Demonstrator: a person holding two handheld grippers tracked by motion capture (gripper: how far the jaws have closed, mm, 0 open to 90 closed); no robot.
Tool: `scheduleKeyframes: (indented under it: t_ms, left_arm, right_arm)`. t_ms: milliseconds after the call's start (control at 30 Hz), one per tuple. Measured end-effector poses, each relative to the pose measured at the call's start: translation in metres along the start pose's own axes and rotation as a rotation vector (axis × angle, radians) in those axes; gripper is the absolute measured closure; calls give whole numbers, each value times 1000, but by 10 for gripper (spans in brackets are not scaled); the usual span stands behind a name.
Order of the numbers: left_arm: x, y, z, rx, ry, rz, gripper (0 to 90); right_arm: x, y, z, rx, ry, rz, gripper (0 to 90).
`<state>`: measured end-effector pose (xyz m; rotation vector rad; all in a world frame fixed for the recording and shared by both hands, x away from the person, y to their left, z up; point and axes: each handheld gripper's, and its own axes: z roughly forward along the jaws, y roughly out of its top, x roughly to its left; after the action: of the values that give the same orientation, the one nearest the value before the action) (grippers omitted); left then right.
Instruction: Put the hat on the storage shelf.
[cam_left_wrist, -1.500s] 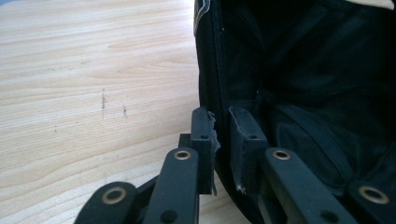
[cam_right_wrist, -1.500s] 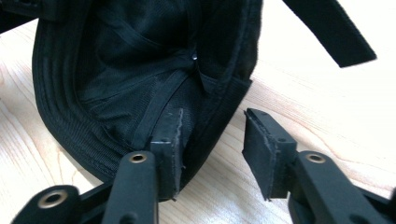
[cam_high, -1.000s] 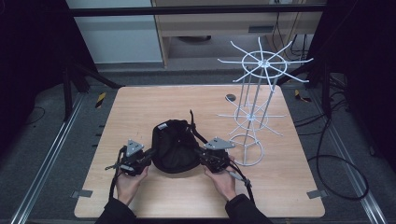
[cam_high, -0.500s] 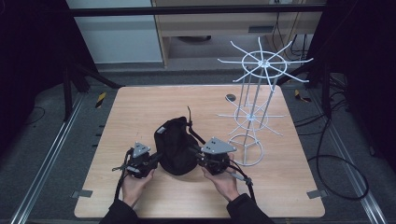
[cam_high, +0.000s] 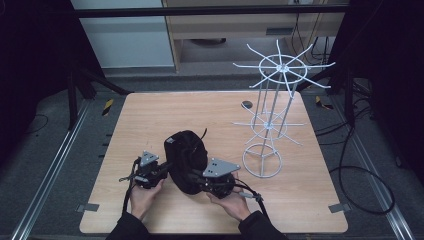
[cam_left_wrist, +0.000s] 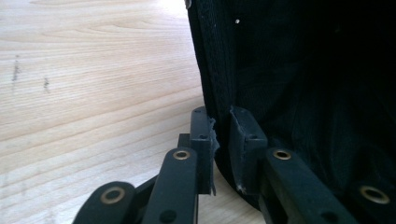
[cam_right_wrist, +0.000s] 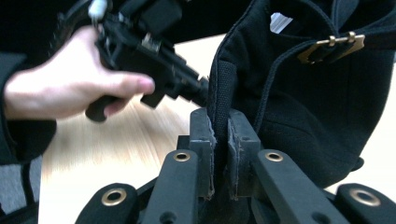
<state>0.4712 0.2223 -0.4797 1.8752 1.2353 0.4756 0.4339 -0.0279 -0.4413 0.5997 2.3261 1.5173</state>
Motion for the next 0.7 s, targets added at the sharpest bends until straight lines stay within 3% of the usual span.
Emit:
scheduleKeyframes:
  t_ms: [167,367,400,700]
  left_arm:
    - [8,1,-4,-11,-23,-32,747]
    - [18,3,-14,-43,-54,-58,657]
    - [20,5,-21,-46,-55,-54,627]
    - [15,17,-50,-106,-51,-36,556]
  right_arm:
    - [5,-3,6,38,2,-18,825]
    - [10,-12,16,123,-26,-39,827]
    - [12,-16,20,149,-50,-57,831]
    - [5,-16,15,125,-103,-23,836]
